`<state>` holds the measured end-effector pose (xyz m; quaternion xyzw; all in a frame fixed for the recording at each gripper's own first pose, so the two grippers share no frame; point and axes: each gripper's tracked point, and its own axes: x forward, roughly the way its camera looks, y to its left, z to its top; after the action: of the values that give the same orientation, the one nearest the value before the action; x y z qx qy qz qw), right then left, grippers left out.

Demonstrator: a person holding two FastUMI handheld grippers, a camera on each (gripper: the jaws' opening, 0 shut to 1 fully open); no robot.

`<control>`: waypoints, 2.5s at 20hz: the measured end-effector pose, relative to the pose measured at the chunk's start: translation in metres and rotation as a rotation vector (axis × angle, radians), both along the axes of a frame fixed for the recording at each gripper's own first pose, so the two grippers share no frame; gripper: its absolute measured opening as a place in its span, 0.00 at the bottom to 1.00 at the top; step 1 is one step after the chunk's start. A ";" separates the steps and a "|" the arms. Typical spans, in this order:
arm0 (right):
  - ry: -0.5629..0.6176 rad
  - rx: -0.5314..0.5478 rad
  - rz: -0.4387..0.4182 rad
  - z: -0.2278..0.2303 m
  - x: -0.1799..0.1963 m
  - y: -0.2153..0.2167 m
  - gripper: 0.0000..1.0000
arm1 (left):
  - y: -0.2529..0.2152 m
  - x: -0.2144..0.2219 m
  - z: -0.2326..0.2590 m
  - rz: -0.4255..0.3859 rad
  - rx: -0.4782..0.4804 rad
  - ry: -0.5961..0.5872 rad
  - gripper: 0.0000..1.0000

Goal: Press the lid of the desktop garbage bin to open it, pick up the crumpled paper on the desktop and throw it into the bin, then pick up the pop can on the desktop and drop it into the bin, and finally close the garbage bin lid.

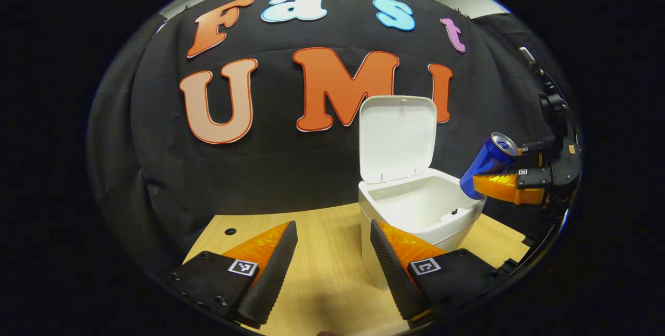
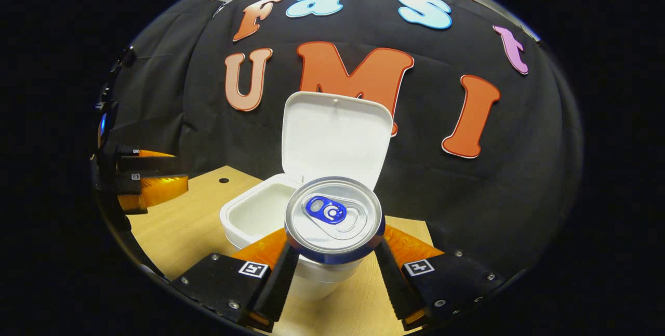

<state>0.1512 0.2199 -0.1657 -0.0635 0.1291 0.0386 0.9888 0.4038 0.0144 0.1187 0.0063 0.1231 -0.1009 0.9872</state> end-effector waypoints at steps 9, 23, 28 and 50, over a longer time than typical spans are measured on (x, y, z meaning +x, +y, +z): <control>0.094 -0.023 0.019 -0.034 0.017 0.007 0.80 | 0.022 -0.008 -0.010 0.060 0.019 0.018 0.91; 0.089 -0.040 0.023 -0.023 0.041 0.009 0.86 | 0.052 -0.011 -0.021 0.140 -0.016 0.034 0.90; 0.007 -0.056 0.040 0.018 0.066 0.018 0.86 | 0.071 -0.012 -0.020 0.169 -0.010 0.024 0.89; -0.291 -0.120 0.003 0.186 0.164 0.033 0.86 | 0.175 -0.014 -0.015 0.329 0.009 -0.016 0.90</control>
<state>0.3153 0.2529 0.0198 -0.1276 -0.0137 0.0227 0.9915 0.3897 0.1892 0.1035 -0.0087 0.1152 0.0628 0.9913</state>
